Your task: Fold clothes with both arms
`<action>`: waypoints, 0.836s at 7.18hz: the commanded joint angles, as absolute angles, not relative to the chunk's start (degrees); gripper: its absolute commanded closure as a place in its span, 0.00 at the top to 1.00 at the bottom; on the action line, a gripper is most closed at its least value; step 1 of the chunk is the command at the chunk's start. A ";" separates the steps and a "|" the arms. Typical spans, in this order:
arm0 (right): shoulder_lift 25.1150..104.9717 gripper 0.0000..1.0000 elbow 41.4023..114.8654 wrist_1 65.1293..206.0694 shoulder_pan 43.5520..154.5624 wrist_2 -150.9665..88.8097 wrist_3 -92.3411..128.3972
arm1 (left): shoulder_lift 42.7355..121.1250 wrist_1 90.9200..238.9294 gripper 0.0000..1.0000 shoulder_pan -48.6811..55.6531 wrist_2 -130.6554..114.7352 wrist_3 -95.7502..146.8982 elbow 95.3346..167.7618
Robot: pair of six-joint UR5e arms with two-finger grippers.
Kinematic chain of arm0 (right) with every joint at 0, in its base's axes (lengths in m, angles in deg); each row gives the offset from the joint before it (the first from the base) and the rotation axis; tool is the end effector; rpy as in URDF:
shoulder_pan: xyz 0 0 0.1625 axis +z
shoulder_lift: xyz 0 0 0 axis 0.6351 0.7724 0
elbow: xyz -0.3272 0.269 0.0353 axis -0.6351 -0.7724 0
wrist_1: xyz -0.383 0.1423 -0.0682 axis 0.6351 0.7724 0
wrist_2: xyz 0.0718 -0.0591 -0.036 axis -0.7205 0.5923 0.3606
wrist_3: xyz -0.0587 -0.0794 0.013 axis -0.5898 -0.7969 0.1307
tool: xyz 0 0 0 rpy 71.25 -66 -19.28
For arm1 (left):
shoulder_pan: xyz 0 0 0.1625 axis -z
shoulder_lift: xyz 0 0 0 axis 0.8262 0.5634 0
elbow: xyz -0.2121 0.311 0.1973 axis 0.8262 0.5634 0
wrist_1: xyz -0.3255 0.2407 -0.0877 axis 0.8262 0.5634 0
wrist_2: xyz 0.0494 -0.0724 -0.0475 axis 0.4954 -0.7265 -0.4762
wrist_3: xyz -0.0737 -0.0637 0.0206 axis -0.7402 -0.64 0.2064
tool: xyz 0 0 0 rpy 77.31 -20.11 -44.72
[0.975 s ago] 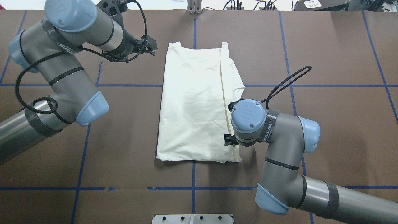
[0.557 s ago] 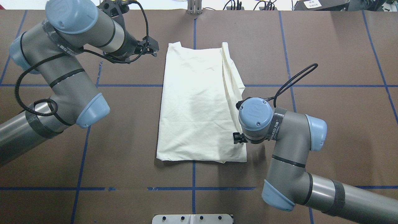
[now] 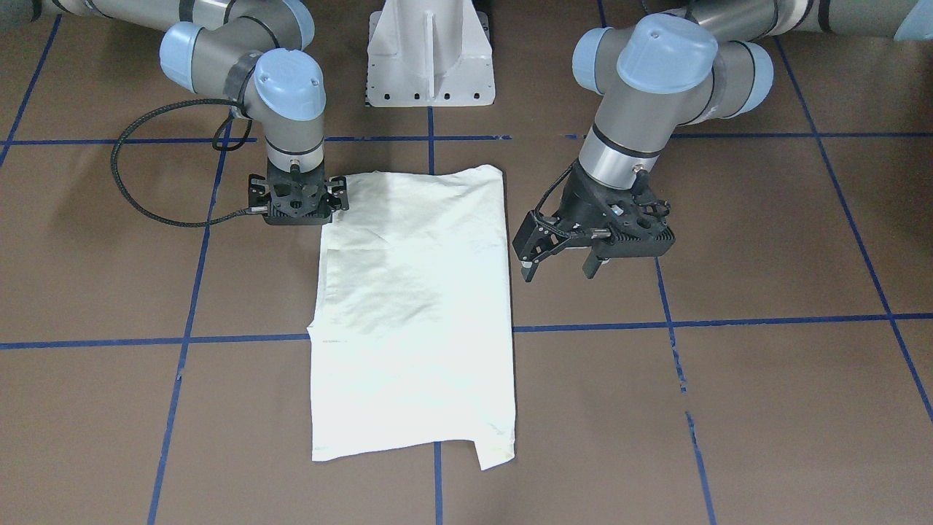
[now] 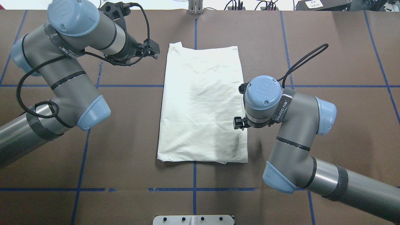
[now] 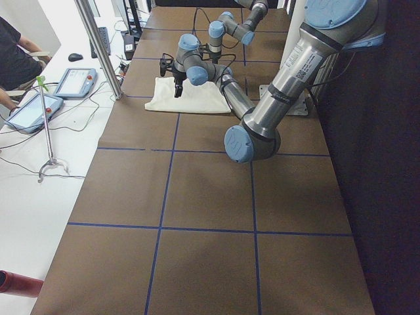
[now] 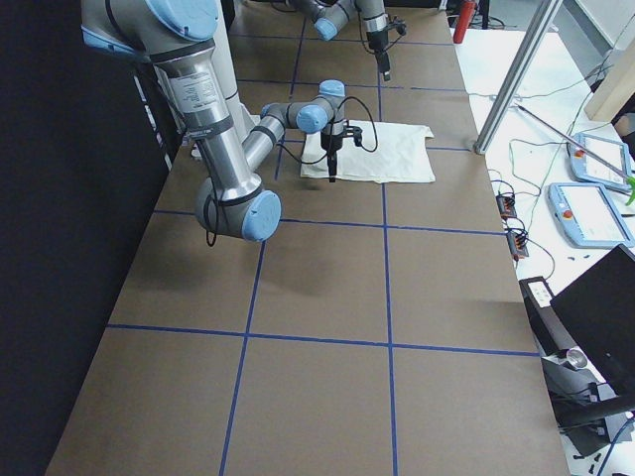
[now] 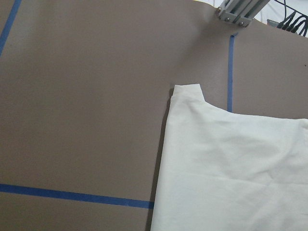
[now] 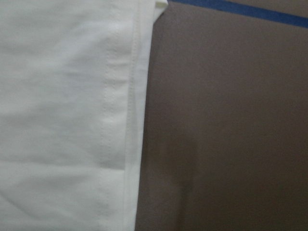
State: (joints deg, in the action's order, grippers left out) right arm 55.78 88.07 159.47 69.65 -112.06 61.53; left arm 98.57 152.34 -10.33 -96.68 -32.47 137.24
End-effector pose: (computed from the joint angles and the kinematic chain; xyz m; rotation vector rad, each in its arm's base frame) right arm -0.4935 -0.4140 0.2985 0.0699 -0.5953 -0.0640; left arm 0.4012 -0.5473 0.2067 0.2312 1.0053 -0.2728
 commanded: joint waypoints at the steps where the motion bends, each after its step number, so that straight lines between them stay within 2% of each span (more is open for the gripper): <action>1: 55.08 1.00 91.20 155.65 70.19 -113.52 62.34 | 93.22 152.79 1.00 -13.15 -103.88 -36.30 138.30; 4: 55.09 1.00 94.55 154.57 70.28 -116.60 62.87 | 92.66 150.26 1.00 -27.36 -99.49 -58.79 143.57; 6: 55.00 1.00 95.00 154.48 70.28 -116.78 62.96 | 92.48 148.49 0.82 -34.06 -93.50 -62.87 142.80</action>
